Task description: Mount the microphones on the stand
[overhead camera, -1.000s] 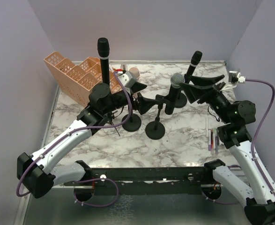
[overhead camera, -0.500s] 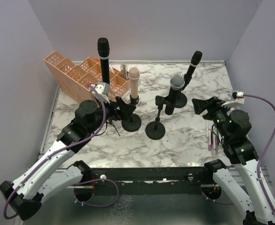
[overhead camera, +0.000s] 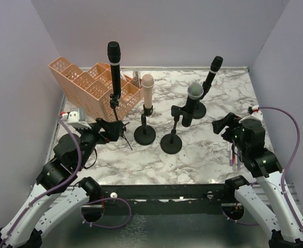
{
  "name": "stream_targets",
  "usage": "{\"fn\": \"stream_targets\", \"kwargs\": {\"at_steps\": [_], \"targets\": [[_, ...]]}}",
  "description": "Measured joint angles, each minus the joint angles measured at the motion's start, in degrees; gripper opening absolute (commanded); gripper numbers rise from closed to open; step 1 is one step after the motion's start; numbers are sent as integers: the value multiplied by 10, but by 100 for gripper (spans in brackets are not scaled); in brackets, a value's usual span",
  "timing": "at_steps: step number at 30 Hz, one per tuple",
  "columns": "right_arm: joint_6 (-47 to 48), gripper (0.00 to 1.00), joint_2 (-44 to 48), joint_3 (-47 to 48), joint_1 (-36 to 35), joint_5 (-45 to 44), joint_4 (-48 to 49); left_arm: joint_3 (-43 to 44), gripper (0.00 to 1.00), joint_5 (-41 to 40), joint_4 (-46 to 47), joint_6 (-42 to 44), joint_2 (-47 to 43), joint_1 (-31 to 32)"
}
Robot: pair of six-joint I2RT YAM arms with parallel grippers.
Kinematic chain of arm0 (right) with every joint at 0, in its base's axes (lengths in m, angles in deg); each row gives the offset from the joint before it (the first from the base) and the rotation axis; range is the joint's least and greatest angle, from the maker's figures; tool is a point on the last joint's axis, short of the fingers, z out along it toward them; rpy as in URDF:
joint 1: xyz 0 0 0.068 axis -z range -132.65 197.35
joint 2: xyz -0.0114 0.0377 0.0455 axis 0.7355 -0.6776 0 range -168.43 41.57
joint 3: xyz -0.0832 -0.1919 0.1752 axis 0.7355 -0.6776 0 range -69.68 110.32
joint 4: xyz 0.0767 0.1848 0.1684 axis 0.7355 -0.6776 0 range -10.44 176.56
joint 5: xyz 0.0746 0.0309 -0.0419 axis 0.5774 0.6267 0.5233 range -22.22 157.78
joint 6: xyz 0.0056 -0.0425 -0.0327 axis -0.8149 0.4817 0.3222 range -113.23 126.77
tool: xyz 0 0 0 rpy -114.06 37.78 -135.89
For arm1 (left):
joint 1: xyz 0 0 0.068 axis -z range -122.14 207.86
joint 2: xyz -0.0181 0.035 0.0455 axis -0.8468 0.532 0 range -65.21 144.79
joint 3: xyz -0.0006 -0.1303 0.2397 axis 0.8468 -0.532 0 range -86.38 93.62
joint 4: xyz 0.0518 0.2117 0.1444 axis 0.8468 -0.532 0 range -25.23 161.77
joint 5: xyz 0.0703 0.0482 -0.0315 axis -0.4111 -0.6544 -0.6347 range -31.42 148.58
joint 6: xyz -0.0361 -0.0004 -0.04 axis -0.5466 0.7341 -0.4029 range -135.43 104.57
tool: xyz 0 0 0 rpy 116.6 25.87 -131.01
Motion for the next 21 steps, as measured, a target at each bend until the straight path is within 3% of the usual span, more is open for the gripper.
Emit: {"fn": "stream_targets", "kwargs": {"at_steps": [8,21], "targets": [[-68,75,9,65,0,-154,-129,28,99,-81,-69,19,-54,0],[-107,74,112,107,0,-281,-190,66,99,-131,-110,43,-106,0]]}}
